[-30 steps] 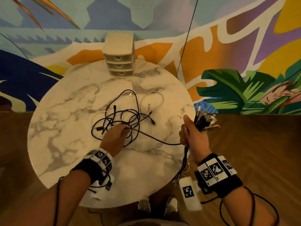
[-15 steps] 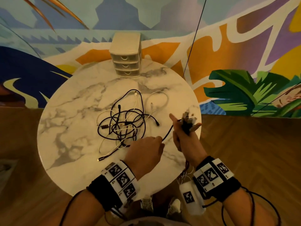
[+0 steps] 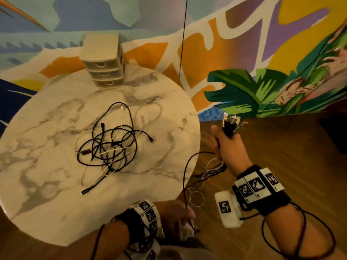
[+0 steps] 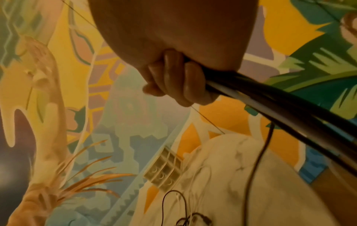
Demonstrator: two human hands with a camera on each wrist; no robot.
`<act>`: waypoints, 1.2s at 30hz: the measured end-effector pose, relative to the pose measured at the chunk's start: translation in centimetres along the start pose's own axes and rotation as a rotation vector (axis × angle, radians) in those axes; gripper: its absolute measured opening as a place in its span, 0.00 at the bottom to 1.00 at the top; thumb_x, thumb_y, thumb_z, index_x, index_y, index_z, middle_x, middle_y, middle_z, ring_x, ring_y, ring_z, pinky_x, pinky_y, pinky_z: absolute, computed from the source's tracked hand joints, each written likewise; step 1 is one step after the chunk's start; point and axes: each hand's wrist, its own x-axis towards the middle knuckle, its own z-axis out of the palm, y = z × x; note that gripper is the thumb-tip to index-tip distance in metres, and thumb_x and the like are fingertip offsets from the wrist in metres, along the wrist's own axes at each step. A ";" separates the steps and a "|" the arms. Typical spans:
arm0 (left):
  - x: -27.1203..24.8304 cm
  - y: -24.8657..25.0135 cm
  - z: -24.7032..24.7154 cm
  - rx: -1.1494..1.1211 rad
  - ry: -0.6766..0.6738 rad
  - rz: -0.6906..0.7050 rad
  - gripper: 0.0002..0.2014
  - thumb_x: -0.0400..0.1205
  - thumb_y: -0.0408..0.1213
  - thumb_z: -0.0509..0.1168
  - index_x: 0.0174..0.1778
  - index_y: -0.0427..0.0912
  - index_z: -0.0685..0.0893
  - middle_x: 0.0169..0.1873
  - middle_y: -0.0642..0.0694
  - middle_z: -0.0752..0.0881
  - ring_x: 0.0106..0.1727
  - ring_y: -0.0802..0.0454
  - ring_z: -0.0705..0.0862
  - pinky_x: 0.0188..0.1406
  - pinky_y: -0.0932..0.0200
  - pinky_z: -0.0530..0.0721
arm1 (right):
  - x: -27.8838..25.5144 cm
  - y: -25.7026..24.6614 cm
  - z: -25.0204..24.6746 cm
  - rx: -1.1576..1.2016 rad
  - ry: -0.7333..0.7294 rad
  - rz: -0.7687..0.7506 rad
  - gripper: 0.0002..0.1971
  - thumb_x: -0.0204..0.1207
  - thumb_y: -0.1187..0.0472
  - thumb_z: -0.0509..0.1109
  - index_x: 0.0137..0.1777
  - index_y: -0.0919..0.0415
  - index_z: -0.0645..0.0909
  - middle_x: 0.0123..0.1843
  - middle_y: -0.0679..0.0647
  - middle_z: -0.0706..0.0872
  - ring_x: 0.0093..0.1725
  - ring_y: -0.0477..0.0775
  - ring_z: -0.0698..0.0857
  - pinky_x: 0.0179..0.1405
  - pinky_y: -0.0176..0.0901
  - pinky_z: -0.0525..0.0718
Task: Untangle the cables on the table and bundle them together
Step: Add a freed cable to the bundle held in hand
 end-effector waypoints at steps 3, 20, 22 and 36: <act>2.7 -0.8 0.7 0.828 -0.028 -0.262 0.29 0.80 0.59 0.55 0.58 0.35 0.81 0.58 0.35 0.83 0.56 0.40 0.85 0.52 0.51 0.83 | -0.2 0.4 -2.6 0.094 0.042 0.103 0.20 0.82 0.58 0.64 0.28 0.54 0.66 0.19 0.43 0.66 0.17 0.42 0.64 0.21 0.39 0.61; 0.4 20.6 3.0 -0.070 0.339 0.760 0.14 0.82 0.18 0.56 0.49 0.44 0.76 0.39 0.44 0.79 0.31 0.67 0.83 0.36 0.70 0.81 | -1.2 -0.2 -9.1 0.173 -0.090 -0.218 0.19 0.80 0.55 0.61 0.25 0.52 0.71 0.37 0.71 0.75 0.47 0.75 0.79 0.46 0.51 0.80; 0.6 21.5 3.5 -0.249 0.366 0.729 0.10 0.83 0.24 0.57 0.45 0.44 0.76 0.33 0.43 0.78 0.26 0.61 0.80 0.27 0.66 0.79 | -1.1 0.0 -9.4 0.266 -0.071 -0.213 0.17 0.81 0.54 0.61 0.31 0.58 0.72 0.37 0.66 0.79 0.44 0.67 0.83 0.41 0.45 0.81; -3.1 25.1 2.0 0.539 0.743 0.882 0.20 0.74 0.39 0.62 0.17 0.53 0.65 0.13 0.57 0.62 0.16 0.58 0.63 0.18 0.69 0.63 | 2.0 11.4 -5.8 -0.097 -0.268 0.035 0.19 0.76 0.52 0.69 0.27 0.58 0.70 0.25 0.52 0.69 0.26 0.53 0.68 0.31 0.49 0.67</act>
